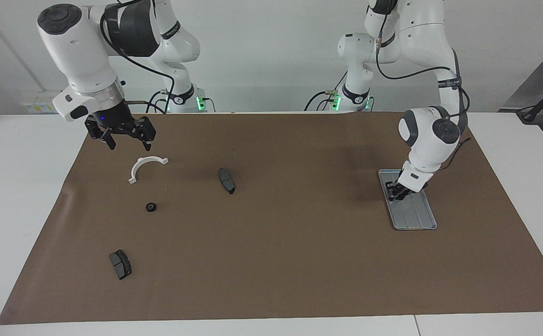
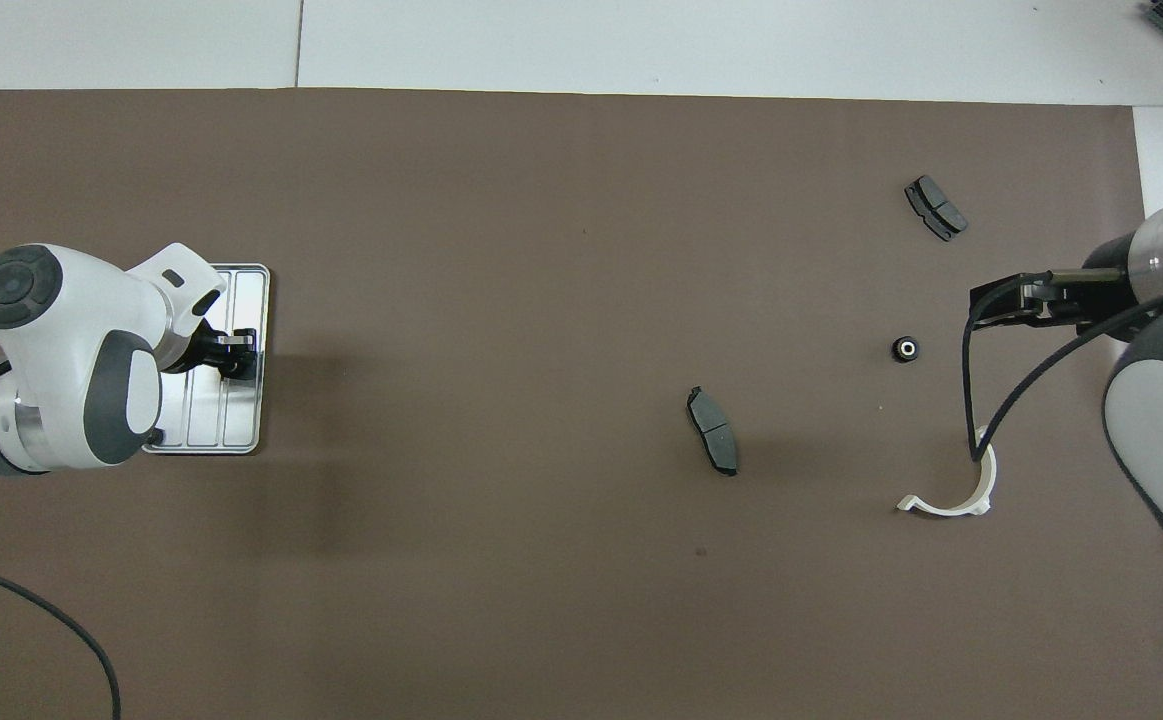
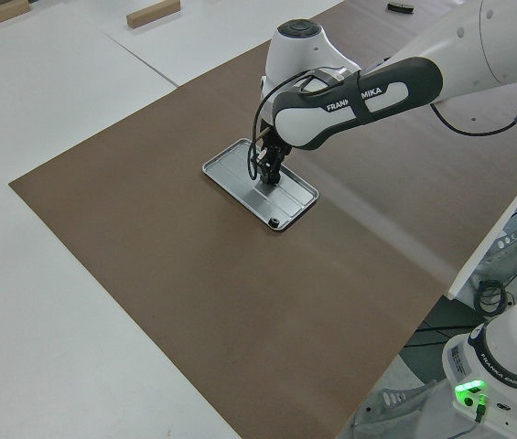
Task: Place bearing gear from tray to pile
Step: 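Carry the gear to mid-mat and release it while the right gripper reaches in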
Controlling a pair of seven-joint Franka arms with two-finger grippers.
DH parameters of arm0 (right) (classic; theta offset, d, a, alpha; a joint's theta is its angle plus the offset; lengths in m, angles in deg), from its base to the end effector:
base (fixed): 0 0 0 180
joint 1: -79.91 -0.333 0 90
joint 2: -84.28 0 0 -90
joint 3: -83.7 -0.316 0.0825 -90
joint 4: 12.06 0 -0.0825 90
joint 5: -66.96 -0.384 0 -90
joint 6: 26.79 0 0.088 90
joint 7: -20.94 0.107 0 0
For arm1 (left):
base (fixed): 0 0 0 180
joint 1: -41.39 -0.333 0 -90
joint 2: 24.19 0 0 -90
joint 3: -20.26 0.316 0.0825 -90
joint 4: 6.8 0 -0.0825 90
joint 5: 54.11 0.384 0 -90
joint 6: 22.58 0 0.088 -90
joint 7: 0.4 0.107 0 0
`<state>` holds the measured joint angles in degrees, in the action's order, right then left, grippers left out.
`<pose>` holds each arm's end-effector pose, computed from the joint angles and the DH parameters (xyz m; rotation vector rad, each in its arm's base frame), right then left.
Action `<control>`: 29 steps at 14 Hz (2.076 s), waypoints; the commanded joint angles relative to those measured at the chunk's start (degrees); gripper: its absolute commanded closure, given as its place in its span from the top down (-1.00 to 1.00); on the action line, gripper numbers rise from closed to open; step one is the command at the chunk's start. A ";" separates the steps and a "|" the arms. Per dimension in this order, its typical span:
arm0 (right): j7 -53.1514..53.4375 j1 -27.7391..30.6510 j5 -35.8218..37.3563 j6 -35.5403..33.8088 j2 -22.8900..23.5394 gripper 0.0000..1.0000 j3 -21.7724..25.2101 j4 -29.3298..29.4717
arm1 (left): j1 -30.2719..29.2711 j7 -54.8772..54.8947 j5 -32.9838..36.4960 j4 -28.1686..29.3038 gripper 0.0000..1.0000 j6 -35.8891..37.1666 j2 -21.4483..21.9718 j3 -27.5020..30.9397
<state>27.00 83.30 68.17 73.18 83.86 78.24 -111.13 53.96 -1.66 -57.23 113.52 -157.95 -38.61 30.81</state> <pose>0.5624 0.0186 0.5685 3.1198 -0.1033 0.0382 0.5783 -0.0230 0.3032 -3.1348 -0.0300 -0.0253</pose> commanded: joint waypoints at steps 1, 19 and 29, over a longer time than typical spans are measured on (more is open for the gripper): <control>1.24 0.12 -0.34 0.40 -1.60 1.00 -0.17 -1.74 | 0.44 0.20 -0.67 0.88 -0.66 -0.42 0.36 0.52; 0.63 0.29 -0.51 0.75 -1.43 1.00 -0.17 -1.48 | 35.85 -43.04 -3.39 -16.44 -0.56 6.18 -9.57 0.25; 7.56 -3.30 -0.51 5.75 -0.82 1.00 -0.17 -3.67 | 19.37 -29.13 -2.07 -18.01 1.00 14.83 0.16 0.96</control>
<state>30.83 81.85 68.17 76.01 83.85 78.21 -112.17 80.13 -38.40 -59.84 94.24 -149.36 -43.74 32.43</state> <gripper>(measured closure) 0.000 0.000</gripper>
